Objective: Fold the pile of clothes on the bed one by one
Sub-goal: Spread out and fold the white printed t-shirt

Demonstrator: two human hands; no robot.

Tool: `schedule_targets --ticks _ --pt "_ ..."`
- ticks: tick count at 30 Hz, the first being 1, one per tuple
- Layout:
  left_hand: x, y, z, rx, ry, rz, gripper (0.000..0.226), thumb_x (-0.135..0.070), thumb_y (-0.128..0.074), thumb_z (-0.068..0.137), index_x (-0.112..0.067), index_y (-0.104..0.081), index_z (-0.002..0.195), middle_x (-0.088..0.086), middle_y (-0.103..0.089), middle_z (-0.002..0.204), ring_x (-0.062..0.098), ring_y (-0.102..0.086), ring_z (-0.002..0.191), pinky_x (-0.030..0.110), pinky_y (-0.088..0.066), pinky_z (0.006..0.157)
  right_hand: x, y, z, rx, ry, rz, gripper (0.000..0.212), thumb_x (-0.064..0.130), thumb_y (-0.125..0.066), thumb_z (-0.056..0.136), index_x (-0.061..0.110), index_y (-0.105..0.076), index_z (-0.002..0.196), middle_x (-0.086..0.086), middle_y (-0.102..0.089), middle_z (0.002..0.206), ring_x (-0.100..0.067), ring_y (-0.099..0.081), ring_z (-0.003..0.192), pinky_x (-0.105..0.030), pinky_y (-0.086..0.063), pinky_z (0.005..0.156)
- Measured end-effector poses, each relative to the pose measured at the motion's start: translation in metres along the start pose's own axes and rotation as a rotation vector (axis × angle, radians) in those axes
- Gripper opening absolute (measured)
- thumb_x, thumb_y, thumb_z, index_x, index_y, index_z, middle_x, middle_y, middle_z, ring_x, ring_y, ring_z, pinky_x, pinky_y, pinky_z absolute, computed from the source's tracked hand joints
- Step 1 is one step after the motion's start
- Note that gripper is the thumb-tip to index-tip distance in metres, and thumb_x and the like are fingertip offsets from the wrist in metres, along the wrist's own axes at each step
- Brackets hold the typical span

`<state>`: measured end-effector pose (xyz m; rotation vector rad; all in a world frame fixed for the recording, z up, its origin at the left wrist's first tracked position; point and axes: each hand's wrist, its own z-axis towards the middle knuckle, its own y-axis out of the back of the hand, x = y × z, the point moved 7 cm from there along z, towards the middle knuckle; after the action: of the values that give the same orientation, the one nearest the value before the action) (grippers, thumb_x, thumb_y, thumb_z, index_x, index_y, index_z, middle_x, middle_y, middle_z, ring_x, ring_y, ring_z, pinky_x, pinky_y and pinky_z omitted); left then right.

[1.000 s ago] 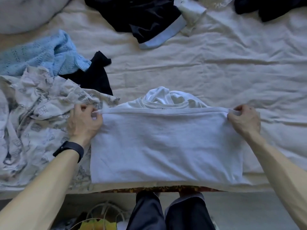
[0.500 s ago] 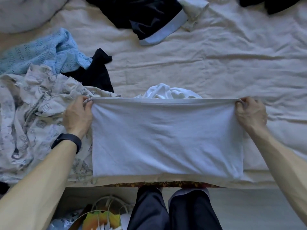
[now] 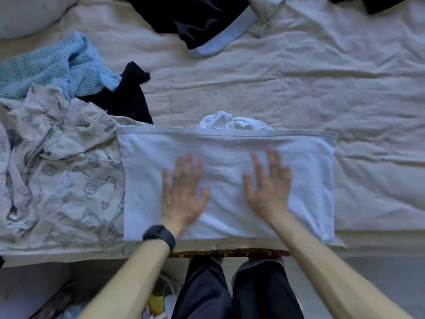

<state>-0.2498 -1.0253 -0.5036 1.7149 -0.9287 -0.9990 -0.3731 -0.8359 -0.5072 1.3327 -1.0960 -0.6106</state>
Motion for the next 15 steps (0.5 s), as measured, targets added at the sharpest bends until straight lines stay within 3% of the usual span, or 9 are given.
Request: schedule_targets --ticks 2,4,6,8,11,13,15 --pt "-0.025 -0.036 -0.018 0.149 -0.108 0.064 0.071 -0.057 -0.035 0.097 -0.03 -0.016 0.16 0.002 -0.007 0.168 0.024 -0.007 0.155 0.06 -0.007 0.119 0.032 -0.029 -0.009 0.113 0.222 -0.064 0.059 0.05 -0.045 0.098 0.032 -0.04 0.155 -0.009 -0.027 0.166 -0.028 -0.022 0.154 -0.059 -0.015 0.119" --pt "-0.002 -0.054 -0.025 0.209 -0.083 0.121 0.069 -0.062 -0.026 0.098 -0.037 -0.006 0.159 -0.004 0.004 0.168 0.024 -0.001 0.155 0.059 -0.001 0.119 0.016 -0.046 0.017 0.186 0.276 -0.124 0.063 0.055 -0.041 0.099 0.038 -0.027 0.158 -0.006 -0.015 0.169 -0.026 -0.012 0.156 -0.06 -0.005 0.12" --pt "0.044 -0.061 -0.037 0.242 -0.003 0.186 0.068 -0.064 -0.019 0.098 -0.039 -0.003 0.159 -0.006 0.008 0.168 0.023 0.001 0.155 0.056 0.005 0.119 -0.023 -0.05 0.049 0.259 0.173 -0.21 0.064 0.059 -0.032 0.102 0.044 -0.011 0.16 -0.002 0.001 0.171 -0.023 0.003 0.157 -0.059 0.006 0.121" --pt "0.092 -0.056 -0.055 0.241 0.082 0.22 0.069 -0.064 -0.018 0.098 -0.037 -0.005 0.159 -0.005 0.008 0.168 0.023 0.003 0.155 0.055 0.009 0.119 -0.066 -0.041 0.066 0.293 -0.061 -0.222 0.065 0.061 -0.027 0.103 0.043 -0.001 0.16 -0.001 0.013 0.17 -0.021 0.014 0.156 -0.06 0.01 0.121" --pt "0.104 -0.04 -0.079 0.191 0.193 0.156 0.072 -0.061 -0.024 0.096 -0.03 -0.013 0.16 0.002 0.002 0.168 0.029 0.0 0.155 0.057 0.009 0.118 -0.075 -0.019 0.044 0.171 -0.209 -0.178 0.069 0.057 -0.032 0.102 0.035 -0.006 0.162 -0.007 0.007 0.17 -0.024 0.008 0.157 -0.066 0.002 0.12" --pt "0.075 -0.042 -0.087 0.179 0.14 0.107 0.072 -0.06 -0.026 0.096 -0.029 -0.016 0.16 0.005 -0.002 0.168 0.03 -0.003 0.154 0.059 0.005 0.12 -0.049 -0.018 0.001 0.124 -0.116 -0.143 0.071 0.056 -0.035 0.1 0.031 -0.013 0.163 -0.009 0.0 0.171 -0.025 0.002 0.157 -0.063 0.003 0.121" --pt "0.05 -0.055 -0.095 0.22 0.052 0.088 0.069 -0.062 -0.022 0.098 -0.034 -0.012 0.16 0.001 0.0 0.169 0.027 -0.004 0.155 0.061 -0.003 0.12 -0.019 -0.028 -0.054 0.202 0.081 -0.145 0.07 0.057 -0.034 0.099 0.029 -0.021 0.162 -0.009 -0.004 0.171 -0.026 -0.002 0.157 -0.059 0.002 0.122"
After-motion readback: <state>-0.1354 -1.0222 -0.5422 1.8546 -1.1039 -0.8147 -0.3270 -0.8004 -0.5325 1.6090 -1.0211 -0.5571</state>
